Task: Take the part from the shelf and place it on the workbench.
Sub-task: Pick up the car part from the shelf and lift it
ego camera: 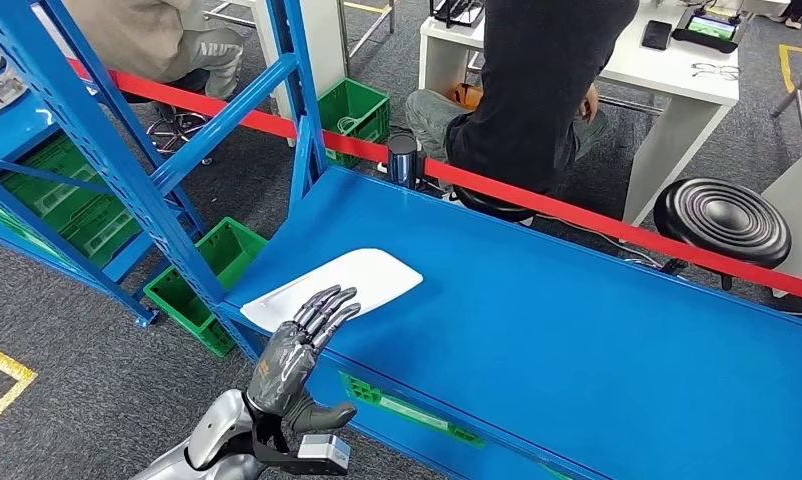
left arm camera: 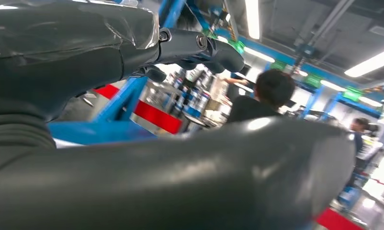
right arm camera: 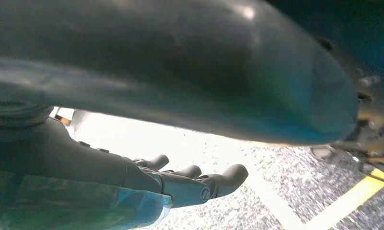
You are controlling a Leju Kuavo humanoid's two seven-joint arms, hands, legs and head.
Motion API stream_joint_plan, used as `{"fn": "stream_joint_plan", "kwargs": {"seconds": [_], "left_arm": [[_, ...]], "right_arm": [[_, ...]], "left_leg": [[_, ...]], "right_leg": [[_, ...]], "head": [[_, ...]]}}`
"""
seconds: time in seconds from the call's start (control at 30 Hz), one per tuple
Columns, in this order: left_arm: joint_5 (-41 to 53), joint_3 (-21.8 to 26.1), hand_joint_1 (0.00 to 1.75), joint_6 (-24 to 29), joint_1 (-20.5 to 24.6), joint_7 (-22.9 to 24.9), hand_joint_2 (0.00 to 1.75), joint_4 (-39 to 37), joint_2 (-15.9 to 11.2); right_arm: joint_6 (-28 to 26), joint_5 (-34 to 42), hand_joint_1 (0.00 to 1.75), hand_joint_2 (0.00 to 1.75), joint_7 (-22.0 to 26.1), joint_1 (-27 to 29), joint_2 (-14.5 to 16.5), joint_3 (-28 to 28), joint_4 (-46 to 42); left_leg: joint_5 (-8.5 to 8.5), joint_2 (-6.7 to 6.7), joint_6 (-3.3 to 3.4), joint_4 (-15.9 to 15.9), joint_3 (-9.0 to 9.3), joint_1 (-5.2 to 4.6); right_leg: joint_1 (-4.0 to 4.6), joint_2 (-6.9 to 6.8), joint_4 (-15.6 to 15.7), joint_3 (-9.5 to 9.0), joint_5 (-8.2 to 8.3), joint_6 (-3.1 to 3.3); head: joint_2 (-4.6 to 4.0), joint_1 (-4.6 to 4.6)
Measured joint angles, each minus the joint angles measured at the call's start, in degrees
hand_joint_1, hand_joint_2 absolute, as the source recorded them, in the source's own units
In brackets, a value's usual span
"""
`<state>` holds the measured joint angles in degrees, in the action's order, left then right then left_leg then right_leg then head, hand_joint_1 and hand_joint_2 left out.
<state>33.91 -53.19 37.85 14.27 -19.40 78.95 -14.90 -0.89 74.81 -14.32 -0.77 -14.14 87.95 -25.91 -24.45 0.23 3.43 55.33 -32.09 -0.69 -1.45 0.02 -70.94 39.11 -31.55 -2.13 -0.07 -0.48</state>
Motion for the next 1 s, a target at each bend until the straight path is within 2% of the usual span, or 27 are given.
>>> {"fn": "stream_joint_plan", "kwargs": {"seconds": [0.03,0.07,0.1,0.13,0.27,0.33,0.37,0.4,0.47,0.5,0.53,0.57,0.63,0.67,0.7,0.73,0.83,0.87,0.9,0.97,1.0], "left_arm": [[1.2,0.8,0.0,0.0,-0.5,0.9,0.0,0.0,0.2],[2.3,1.5,0.0,0.0,-0.9,1.8,0.0,0.0,0.4],[2.9,2.0,0.0,0.0,-1.3,2.5,0.0,0.0,0.5],[3.3,2.3,0.0,0.0,-1.5,2.9,0.0,0.0,0.5],[3.5,2.6,0.0,0.0,-1.7,3.2,0.0,0.1,0.6],[3.8,3.0,0.0,0.0,-2.0,3.8,0.0,0.1,0.6],[4.5,3.4,0.0,0.0,-2.3,4.7,0.44,0.1,0.5],[5.3,3.7,0.0,0.0,-2.6,5.9,0.87,0.2,0.4],[7.7,4.0,0.0,0.0,-3.0,8.4,1.75,0.2,0.0],[8.7,4.1,0.0,-0.1,-2.9,8.9,1.75,0.1,-0.2],[9.6,4.1,0.0,-0.2,-2.6,9.3,1.75,-0.1,-0.4],[9.9,4.3,0.0,-0.2,-2.1,9.4,1.75,-0.4,-0.7],[10.1,5.0,0.0,-0.4,-0.9,9.4,1.75,-1.0,-1.1],[10.3,5.4,0.0,-0.4,-0.4,9.5,1.75,-1.3,-1.3],[10.5,5.7,0.0,-0.4,0.0,9.5,1.75,-1.5,-1.4],[10.9,5.9,0.0,-0.4,0.3,9.6,1.75,-1.7,-1.5],[12.0,6.5,0.0,-0.3,0.6,10.4,1.75,-2.3,-1.7],[12.5,6.7,0.0,-0.3,0.8,10.8,1.75,-2.5,-1.7],[13.1,6.8,0.0,-0.3,0.9,11.3,1.75,-2.6,-1.7],[14.2,7.0,0.0,-0.2,1.0,12.1,1.75,-3.0,-1.8],[14.6,7.1,0.0,-0.2,0.9,12.4,1.75,-3.2,-1.8]], "right_arm": [[-0.3,0.3,0.0,0.0,0.0,0.1,-0.1,0.1,-0.3],[-0.5,0.5,0.0,0.0,0.0,0.1,-0.3,0.2,-0.7],[-0.8,0.7,0.0,0.0,0.0,0.0,-0.4,0.3,-1.0],[-0.9,0.8,0.0,0.0,0.1,0.0,-0.4,0.3,-1.2],[-1.0,0.9,0.0,0.0,0.1,0.0,-0.5,0.4,-1.4],[-1.2,0.9,0.0,0.0,0.1,0.0,-0.6,0.5,-1.8],[-1.4,1.1,0.0,0.0,0.1,0.0,-0.7,0.6,-2.2],[-1.5,1.2,0.0,0.0,0.2,0.0,-0.8,0.8,-2.6],[-1.6,1.4,0.0,0.0,0.2,0.1,-1.0,1.1,-3.3],[-1.7,1.5,0.0,0.0,0.2,0.1,-1.0,1.2,-3.3],[-1.7,1.6,0.0,0.0,0.2,0.1,-1.1,1.2,-3.3],[-1.7,1.7,0.0,0.0,0.1,0.1,-1.0,1.3,-3.3],[-1.7,2.0,0.0,0.0,0.1,0.0,-1.0,1.3,-3.4],[-1.7,2.1,0.0,0.0,0.1,0.0,-1.0,1.3,-3.5],[-1.7,2.2,0.0,0.0,0.1,-0.1,-0.9,1.3,-3.6],[-1.7,2.3,0.0,0.0,0.1,-0.1,-0.9,1.3,-3.7],[-1.7,2.5,0.0,0.0,0.1,0.0,-0.9,1.3,-3.9],[-1.7,2.5,0.0,0.0,0.1,0.0,-0.9,1.3,-4.1],[-1.7,2.5,0.0,0.0,0.1,0.0,-1.0,1.4,-4.1],[-1.7,2.5,0.0,0.0,0.1,0.0,-1.1,1.4,-4.2],[-1.7,2.6,0.0,0.0,0.1,0.0,-1.2,1.4,-4.3]], "left_leg": [[-0.11,-0.07,-0.16,0.2,-0.02,0.01],[-0.32,-0.13,-0.41,0.6,-0.12,-0.09],[-0.55,-0.18,-0.67,1.0,-0.24,-0.22],[-0.74,-0.19,-0.88,1.2,-0.35,-0.36],[-0.94,-0.18,-1.08,1.5,-0.49,-0.49],[-0.96,-0.16,-1.29,1.6,-0.55,-0.38],[-2.05,-0.19,-1.78,3.2,-1.3,-0.16],[-3.77,-0.21,-2.36,6.2,-2.66,0.14],[-8.14,-0.26,-3.55,15.0,-6.71,0.82],[-9.01,-0.26,-3.76,17.9,-8.11,1.03],[-8.78,-0.25,-3.84,18.8,-8.55,1.17],[-7.38,-0.26,-3.78,17.1,-7.69,1.25],[-3.5,-0.31,-3.23,8.9,-3.55,1.23],[-2.23,-0.33,-2.87,5.1,-1.56,1.09],[-1.72,-0.33,-2.54,2.7,-0.41,0.93],[-1.8,-0.33,-2.29,1.8,-0.01,0.74],[-1.34,-0.22,-1.46,0.8,0.32,0.54],[-0.95,-0.15,-1.08,0.2,0.65,0.65],[-0.57,-0.06,-0.74,-0.4,0.96,0.75],[-0.26,0.04,-0.41,-0.7,0.99,0.74],[-0.23,0.05,-0.38,-0.7,0.93,0.66]], "right_leg": [[-0.06,-0.04,4.2,-2.11,1.66,-0.54],[-0.04,-0.09,8.3,-4.21,3.11,-0.76],[-0.01,-0.12,11.5,-5.82,4.1,-0.77],[0.04,-0.14,13.1,-6.7,4.53,-0.64],[0.07,-0.08,13.5,-6.92,4.69,-0.16],[-0.02,-0.04,13.6,-6.9,4.89,0.38],[-0.15,-0.04,13.6,-6.88,5.02,0.86],[-0.25,-0.03,13.6,-6.88,5.12,1.24],[-0.38,-0.02,13.7,-6.85,5.23,1.74],[-0.35,-0.01,13.7,-6.82,5.23,1.74],[-0.34,0.0,13.7,-6.83,5.23,1.73],[-0.32,0.02,13.7,-6.88,5.22,1.72],[-0.31,0.1,13.7,-7.09,5.22,1.69],[-0.14,0.14,13.7,-7.11,5.24,1.62],[-0.06,0.17,13.7,-7.04,5.29,1.5],[0.01,0.17,13.7,-6.93,5.34,1.3],[0.0,0.13,13.9,-6.75,5.38,0.38],[0.02,0.1,12.8,-6.2,4.73,0.35],[0.05,0.08,10.4,-5.03,3.52,0.52],[0.05,0.06,2.2,-1.07,0.18,1.04],[0.04,0.06,-1.5,0.75,-0.92,1.01]], "head": [[0.0,0.01],[0.0,0.02],[0.0,0.01],[0.0,0.01],[0.0,-0.03],[0.0,-0.1],[0.0,-0.24],[0.0,-0.32],[0.0,-0.51],[0.0,-0.5],[0.0,-0.51],[0.0,-0.51],[0.0,-0.5],[0.0,-0.46],[0.0,-0.46],[0.0,-0.44],[0.0,-0.43],[0.0,-0.37],[0.0,-0.27],[0.0,-0.11],[0.0,-0.07]]}}
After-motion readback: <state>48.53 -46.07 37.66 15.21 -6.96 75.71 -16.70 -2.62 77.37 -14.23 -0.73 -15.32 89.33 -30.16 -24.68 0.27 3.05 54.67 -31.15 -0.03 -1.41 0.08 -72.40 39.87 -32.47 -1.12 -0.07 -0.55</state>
